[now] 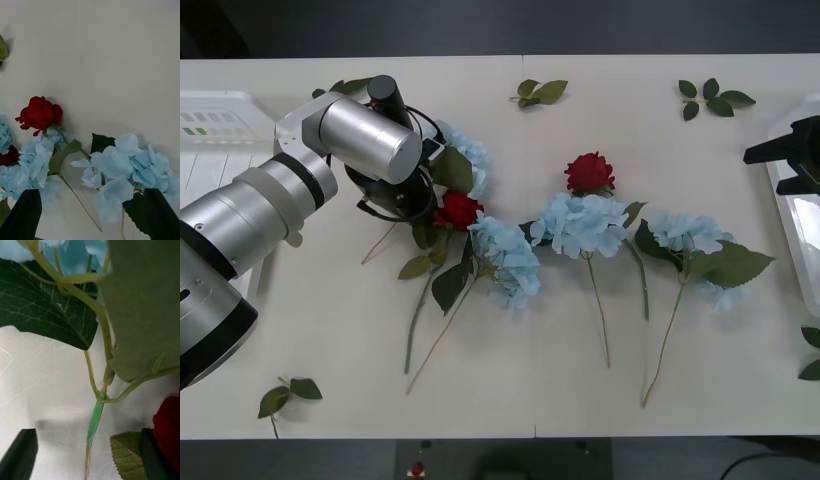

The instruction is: Put the red flowers into the right box and the blue flowers into the left box

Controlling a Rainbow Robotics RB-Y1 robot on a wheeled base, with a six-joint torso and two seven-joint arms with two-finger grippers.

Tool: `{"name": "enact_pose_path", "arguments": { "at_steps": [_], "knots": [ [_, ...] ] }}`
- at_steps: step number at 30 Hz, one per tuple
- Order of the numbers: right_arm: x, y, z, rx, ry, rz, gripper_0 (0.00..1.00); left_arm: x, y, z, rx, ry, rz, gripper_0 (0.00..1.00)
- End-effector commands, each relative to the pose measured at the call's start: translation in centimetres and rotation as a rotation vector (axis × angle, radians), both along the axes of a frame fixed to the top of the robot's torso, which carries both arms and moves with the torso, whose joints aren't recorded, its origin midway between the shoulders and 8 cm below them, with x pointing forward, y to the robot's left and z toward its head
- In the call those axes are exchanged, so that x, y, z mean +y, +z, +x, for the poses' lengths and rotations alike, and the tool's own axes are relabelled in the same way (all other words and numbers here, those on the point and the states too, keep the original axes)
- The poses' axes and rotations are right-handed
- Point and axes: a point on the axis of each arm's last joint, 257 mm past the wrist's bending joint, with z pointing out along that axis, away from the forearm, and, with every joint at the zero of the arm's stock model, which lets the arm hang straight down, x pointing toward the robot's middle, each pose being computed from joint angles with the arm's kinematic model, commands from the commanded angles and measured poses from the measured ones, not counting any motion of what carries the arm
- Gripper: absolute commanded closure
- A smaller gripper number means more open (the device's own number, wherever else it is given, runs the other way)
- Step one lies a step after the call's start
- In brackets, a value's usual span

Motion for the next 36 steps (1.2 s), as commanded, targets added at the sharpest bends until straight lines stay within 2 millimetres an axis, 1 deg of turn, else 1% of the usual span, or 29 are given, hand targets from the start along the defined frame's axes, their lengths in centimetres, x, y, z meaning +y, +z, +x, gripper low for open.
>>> {"name": "enact_pose_path", "arguments": {
  "at_steps": [1, 2, 8, 12, 13, 14, 17, 20, 23, 26, 28, 29, 30, 34, 36],
  "knots": [
    [1.0, -0.4, -1.6, 0.039, -0.040, -0.018, 0.23, -1.4, 1.6, 0.9, -0.031, -0.068, 0.015, 0.91],
    [1.2, -0.6, -1.9, 0.044, -0.040, -0.025, 0.22, -1.4, 1.6, 0.9, -0.032, -0.068, 0.017, 1.00],
    [3.6, -2.1, -4.0, 0.063, -0.020, -0.058, 0.22, -1.6, 1.8, 1.2, -0.041, -0.070, 0.010, 1.00],
    [4.4, -3.5, -5.5, 0.071, -0.006, -0.090, 0.22, -1.7, 2.3, 1.8, -0.068, -0.071, -0.003, 1.00],
    [4.7, -4.1, -6.2, 0.072, -0.002, -0.102, 0.22, -1.9, 3.0, 2.3, -0.087, -0.073, -0.018, 1.00],
    [4.8, -4.3, -6.5, 0.073, 0.000, -0.107, 0.22, -1.8, 3.3, 2.5, -0.094, -0.072, -0.020, 1.00],
    [5.2, -5.5, -7.3, 0.058, -0.002, -0.123, 0.22, -2.1, 5.4, 3.5, -0.138, -0.081, -0.050, 1.00],
    [5.4, -7.1, -8.4, 0.050, 0.010, -0.151, 0.22, -2.0, 8.0, 4.5, -0.187, -0.083, -0.088, 1.00],
    [5.4, -8.5, -9.1, 0.041, 0.014, -0.171, 0.22, -1.5, 10.7, 5.4, -0.232, -0.082, -0.116, 1.00],
    [5.6, -9.8, -9.5, 0.036, 0.009, -0.169, 0.22, -0.2, 13.0, 6.0, -0.272, -0.066, -0.146, 1.00],
    [5.7, -10.3, -9.4, 0.027, 0.009, -0.176, 0.22, 0.6, 14.2, 6.3, -0.287, -0.048, -0.179, 1.00],
    [5.8, -10.5, -9.3, 0.022, 0.008, -0.177, 0.22, 1.1, 14.5, 6.2, -0.292, -0.038, -0.194, 1.00],
    [6.0, -10.8, -9.2, 0.014, 0.008, -0.181, 0.22, 1.9, 15.4, 6.3, -0.303, -0.027, -0.216, 1.00],
    [6.2, -11.6, -9.2, 0.005, 0.005, -0.191, 0.22, 4.8, 16.8, 5.5, -0.317, 0.019, -0.270, 1.00],
    [6.3, -12.1, -9.4, 0.003, 0.008, -0.200, 0.22, 6.7, 17.5, 4.5, -0.312, 0.048, -0.295, 1.00]
  ]
}}
